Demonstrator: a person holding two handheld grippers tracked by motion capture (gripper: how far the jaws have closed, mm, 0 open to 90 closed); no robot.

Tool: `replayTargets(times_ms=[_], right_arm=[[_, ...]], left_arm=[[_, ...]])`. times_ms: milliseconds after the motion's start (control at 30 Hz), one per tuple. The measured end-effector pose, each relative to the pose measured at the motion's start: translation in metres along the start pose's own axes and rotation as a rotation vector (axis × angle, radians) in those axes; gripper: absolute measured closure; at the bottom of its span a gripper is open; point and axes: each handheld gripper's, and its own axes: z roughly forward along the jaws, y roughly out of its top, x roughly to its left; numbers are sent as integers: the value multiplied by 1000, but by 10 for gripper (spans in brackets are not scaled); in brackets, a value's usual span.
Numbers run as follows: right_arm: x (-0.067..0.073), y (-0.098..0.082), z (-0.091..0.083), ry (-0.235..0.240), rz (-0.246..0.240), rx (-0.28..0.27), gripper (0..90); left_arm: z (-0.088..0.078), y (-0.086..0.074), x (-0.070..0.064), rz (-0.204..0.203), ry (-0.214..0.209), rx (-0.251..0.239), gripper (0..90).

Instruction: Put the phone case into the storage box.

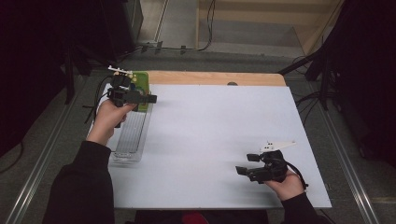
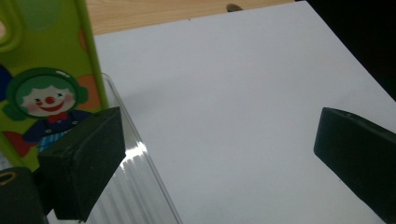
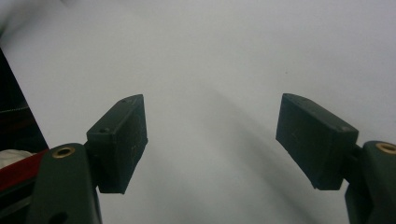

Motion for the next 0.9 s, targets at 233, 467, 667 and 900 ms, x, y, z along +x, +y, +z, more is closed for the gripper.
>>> replayTargets(times_ms=[233, 467, 667, 900], right_arm=[[0, 0, 0, 2, -2, -1, 232], [0, 0, 1, 8, 3, 3, 232], [0, 0, 1, 13, 4, 4, 232], [-1, 0, 0, 17, 9, 3, 232]], left_arm=[[1, -10, -10, 15, -42, 12, 64], [4, -20, -21, 51, -81, 18, 101], [4, -28, -30, 63, -120, 7, 101], [4, -39, -35, 95, -140, 0, 103]])
